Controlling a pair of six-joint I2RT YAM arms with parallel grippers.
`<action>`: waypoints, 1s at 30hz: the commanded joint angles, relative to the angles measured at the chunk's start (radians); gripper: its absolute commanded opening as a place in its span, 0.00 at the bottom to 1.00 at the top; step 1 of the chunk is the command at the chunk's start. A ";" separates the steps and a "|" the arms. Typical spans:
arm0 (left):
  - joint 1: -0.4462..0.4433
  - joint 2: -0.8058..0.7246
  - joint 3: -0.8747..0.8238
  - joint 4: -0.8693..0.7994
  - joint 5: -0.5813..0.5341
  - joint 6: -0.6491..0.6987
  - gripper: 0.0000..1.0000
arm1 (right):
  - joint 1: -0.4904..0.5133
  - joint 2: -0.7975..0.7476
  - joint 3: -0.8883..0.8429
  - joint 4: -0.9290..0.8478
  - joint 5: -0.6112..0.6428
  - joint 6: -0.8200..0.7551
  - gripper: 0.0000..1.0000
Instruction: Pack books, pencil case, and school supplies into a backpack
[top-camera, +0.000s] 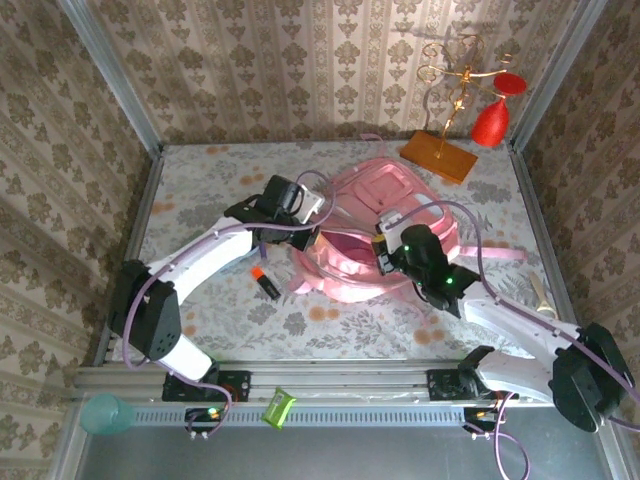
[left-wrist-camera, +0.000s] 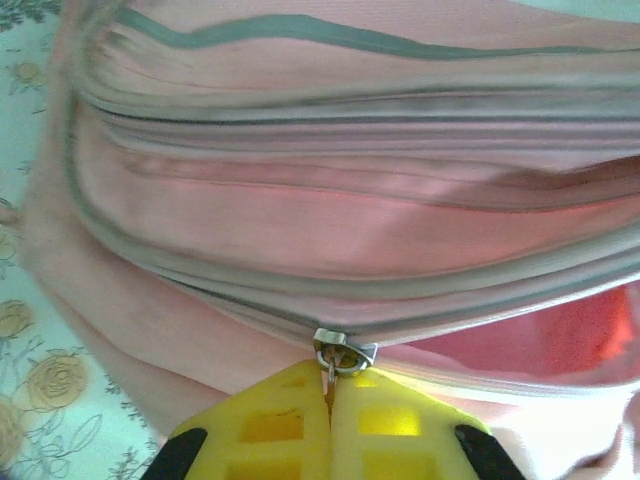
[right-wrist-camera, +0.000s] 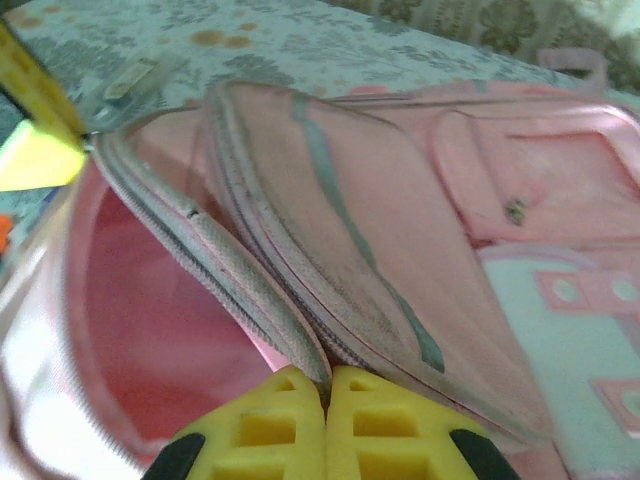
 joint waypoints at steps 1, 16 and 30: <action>0.068 0.015 0.008 -0.103 -0.145 -0.001 0.00 | -0.116 -0.045 -0.024 -0.108 0.220 0.112 0.00; 0.081 -0.125 -0.060 0.019 0.216 -0.073 0.00 | -0.084 -0.036 -0.013 -0.045 -0.054 -0.048 0.25; 0.014 -0.126 -0.007 -0.049 0.198 -0.039 0.00 | 0.118 0.075 0.109 -0.061 0.199 -0.321 0.63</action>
